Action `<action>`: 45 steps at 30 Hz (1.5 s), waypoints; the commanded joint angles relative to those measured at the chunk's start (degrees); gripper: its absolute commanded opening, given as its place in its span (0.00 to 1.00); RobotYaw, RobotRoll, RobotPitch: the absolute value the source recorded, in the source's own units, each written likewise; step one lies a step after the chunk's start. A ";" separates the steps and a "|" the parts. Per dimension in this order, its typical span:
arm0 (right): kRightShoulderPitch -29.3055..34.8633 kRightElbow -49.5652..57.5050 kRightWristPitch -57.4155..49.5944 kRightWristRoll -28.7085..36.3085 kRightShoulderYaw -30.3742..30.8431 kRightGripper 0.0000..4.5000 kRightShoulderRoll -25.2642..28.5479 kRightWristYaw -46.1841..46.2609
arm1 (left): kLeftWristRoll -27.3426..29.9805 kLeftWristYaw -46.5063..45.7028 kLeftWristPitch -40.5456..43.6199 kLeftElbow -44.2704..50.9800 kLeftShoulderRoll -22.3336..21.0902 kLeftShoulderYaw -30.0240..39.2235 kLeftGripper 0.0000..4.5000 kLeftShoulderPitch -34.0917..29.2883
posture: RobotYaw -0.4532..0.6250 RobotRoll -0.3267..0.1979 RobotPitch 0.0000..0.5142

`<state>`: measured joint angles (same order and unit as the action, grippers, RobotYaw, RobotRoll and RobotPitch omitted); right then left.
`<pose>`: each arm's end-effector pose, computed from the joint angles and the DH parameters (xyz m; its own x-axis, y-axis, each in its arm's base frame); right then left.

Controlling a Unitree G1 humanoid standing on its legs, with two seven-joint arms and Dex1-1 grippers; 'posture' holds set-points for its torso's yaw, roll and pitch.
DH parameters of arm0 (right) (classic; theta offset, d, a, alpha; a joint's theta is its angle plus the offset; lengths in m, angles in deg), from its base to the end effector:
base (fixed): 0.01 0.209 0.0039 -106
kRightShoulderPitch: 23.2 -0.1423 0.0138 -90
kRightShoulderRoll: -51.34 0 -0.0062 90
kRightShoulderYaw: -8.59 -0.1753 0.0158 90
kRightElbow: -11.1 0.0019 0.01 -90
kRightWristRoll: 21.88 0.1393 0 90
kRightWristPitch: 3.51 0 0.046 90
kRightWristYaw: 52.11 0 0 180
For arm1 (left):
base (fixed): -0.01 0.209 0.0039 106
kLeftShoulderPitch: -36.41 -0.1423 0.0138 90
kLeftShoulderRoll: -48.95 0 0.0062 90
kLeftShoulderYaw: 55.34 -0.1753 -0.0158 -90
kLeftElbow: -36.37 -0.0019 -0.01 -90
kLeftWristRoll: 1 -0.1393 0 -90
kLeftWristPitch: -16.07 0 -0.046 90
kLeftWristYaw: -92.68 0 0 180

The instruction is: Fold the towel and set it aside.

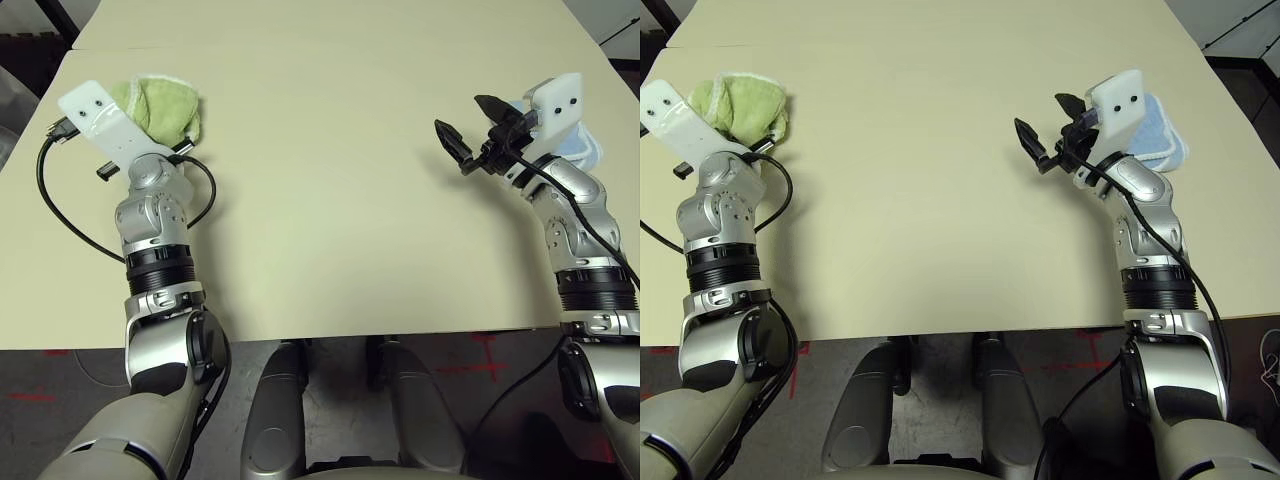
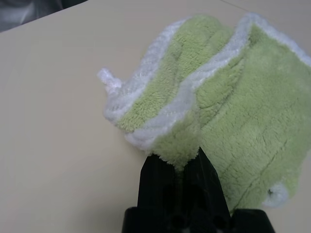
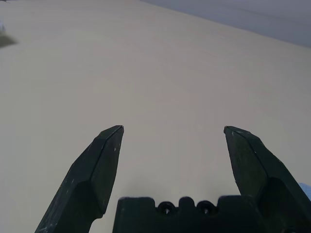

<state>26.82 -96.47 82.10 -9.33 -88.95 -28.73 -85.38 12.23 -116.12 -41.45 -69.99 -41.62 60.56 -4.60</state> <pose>0.3066 -0.2270 0.2006 0.8455 0.4805 0.2331 -0.4077 0.8626 -0.2994 0.3141 0.2318 0.2168 0.7851 0.6154 -0.0701 -0.6114 0.7520 -0.2462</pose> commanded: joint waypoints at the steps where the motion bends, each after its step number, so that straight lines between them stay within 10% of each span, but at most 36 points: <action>1: 0.67 -0.24 0.49 -0.12 0.31 1.00 -0.13 -0.33 | -1.45 -1.31 2.74 1.43 -0.92 0.70 0.01 -1.42 | 0.40 0.62 0.59; 6: 0.52 -0.34 0.53 -0.14 0.53 1.00 -0.44 -0.42 | -0.75 -0.50 3.87 1.52 -1.03 1.27 0.01 -1.61 | 0.41 0.62 0.59; 18: 0.82 0.33 -0.23 0.17 0.42 1.00 -0.43 -0.71 | -0.97 -0.80 3.77 1.72 -0.88 1.98 0.98 -1.18 | 0.41 0.62 0.58; 34: 0.22 -1.01 0.16 0.06 0.72 1.00 -0.77 -1.36 | -10.41 1.84 6.75 17.89 -3.85 -7.19 1.00 -2.94 | 0.43 0.62 0.58; 45: 0.15 -0.73 0.08 0.03 0.52 1.00 -0.81 -1.14 | -13.55 18.83 -4.99 7.67 -7.36 -17.64 1.00 -4.33 | 0.42 0.62 0.57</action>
<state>26.70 -97.29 82.22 -9.33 -88.54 -29.72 -86.44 -0.66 -99.27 -44.83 -60.78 -48.53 43.52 -7.70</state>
